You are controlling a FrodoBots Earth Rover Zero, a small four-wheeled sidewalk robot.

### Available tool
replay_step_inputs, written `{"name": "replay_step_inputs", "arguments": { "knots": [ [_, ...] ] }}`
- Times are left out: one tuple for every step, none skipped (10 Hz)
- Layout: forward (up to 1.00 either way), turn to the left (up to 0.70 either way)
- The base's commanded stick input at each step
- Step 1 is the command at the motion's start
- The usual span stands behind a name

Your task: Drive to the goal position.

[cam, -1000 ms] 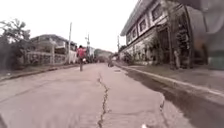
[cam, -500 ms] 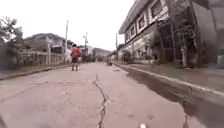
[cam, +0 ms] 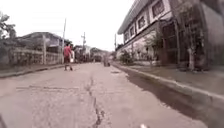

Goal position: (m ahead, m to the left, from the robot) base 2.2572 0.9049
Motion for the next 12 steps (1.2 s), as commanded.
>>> {"name": "replay_step_inputs", "arguments": {
  "knots": [
    [1.00, 0.21],
    [1.00, 0.37],
    [1.00, 0.40],
    [1.00, 0.28],
    [1.00, 0.06],
    [1.00, 0.00],
    [1.00, 0.03],
    [1.00, 0.19],
    [1.00, 0.29],
    [1.00, 0.10],
    [1.00, 0.01],
    [1.00, 0.00]
  ]
}}
